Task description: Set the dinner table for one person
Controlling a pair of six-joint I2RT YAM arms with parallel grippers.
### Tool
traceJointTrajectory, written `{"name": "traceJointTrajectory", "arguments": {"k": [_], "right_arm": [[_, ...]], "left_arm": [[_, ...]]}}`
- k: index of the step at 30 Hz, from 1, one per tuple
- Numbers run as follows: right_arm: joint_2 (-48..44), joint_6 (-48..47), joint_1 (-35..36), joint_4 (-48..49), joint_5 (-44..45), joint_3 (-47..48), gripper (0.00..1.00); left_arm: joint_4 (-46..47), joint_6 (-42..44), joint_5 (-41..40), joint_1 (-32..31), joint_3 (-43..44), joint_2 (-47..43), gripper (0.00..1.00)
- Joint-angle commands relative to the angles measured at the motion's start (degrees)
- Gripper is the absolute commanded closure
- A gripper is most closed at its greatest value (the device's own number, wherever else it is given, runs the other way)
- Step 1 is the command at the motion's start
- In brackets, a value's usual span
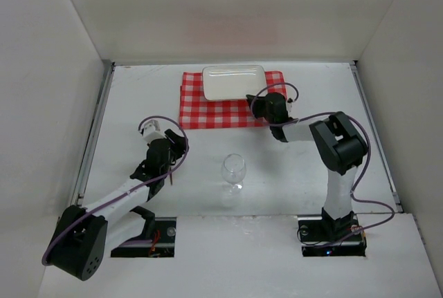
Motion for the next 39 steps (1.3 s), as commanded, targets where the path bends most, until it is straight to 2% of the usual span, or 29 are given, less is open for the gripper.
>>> {"name": "traceJointTrajectory", "arguments": {"k": [1, 18, 39], "right_arm": [[-1.0, 5.8, 1.3, 16.2, 2.2, 6.2, 1.00], [4.4, 10.1, 6.8, 8.6, 9.6, 12.0, 1.00], [7.2, 8.4, 6.9, 2.4, 9.3, 14.3, 1.00]], "left_arm": [[2.9, 0.6, 0.5, 0.6, -0.5, -0.6, 0.52], [3.2, 0.3, 0.5, 0.8, -0.4, 0.0, 0.52], [3.2, 0.2, 1.0, 1.3, -0.7, -0.3, 0.52]]}}
